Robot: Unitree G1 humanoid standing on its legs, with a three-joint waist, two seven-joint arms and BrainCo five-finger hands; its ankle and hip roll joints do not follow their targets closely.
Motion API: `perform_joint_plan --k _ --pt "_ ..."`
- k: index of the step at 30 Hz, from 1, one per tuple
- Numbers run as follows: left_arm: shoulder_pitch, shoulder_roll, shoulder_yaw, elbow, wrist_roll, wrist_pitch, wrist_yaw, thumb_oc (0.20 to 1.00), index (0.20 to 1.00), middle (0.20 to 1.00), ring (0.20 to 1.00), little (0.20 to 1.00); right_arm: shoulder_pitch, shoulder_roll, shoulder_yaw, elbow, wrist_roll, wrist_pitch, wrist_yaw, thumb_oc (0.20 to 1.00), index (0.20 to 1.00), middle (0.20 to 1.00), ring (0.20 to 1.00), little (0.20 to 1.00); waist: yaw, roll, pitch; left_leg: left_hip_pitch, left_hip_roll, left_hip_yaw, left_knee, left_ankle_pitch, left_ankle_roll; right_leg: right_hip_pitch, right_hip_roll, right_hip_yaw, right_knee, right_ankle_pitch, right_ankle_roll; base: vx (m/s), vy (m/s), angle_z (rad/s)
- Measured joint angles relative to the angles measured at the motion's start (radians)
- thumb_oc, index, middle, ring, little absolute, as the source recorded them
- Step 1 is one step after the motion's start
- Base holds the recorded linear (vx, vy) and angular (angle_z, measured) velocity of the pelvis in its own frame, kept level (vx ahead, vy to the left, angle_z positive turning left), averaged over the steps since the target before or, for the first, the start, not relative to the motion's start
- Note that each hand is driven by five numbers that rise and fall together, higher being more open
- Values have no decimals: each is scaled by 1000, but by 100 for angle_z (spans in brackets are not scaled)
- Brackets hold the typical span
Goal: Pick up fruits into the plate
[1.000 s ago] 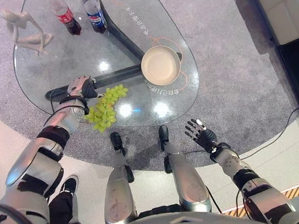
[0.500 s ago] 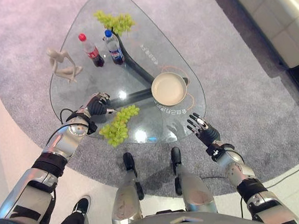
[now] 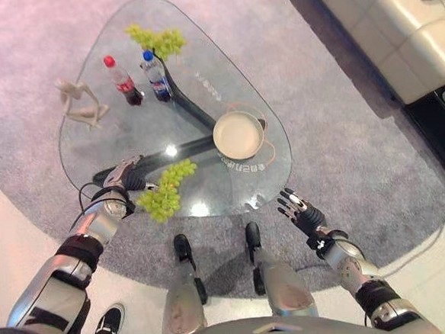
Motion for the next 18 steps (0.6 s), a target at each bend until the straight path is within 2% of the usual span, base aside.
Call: perform_joint_plan --k 3,8,13,18 --pt "-87 -29 -43 83 26 22 48 1000 1000 1000 1000 1000 -22 2 20 11 6 -3 -1 1000 1000 1000 1000 1000 -12 -25 52 -15 1 5 0 -3 -9 -17 0 3 2 -1 2 -79 -74 -4" --pt "-216 -55 -103 175 53 72 102 1000 1000 1000 1000 1000 -97 2 44 41 53 -7 -3 1000 1000 1000 1000 1000 -28 -29 147 -52 2 10 1 13 -2 -58 3 8 4 12 -3 -85 -90 -4" --pt "-313 -98 -151 317 53 152 174 1000 1000 1000 1000 1000 -155 14 79 40 112 -15 -15 1000 1000 1000 1000 1000 -53 -27 155 -109 12 12 1 15 -4 -120 13 11 8 14 -5 -89 -81 -5" --pt "-363 -122 -163 360 51 210 225 1000 1000 1000 1000 1000 -182 17 97 40 122 -33 -15 1000 1000 1000 1000 1000 -67 -27 155 -148 12 20 1 15 -4 -175 14 25 24 12 -4 -49 -63 -8"
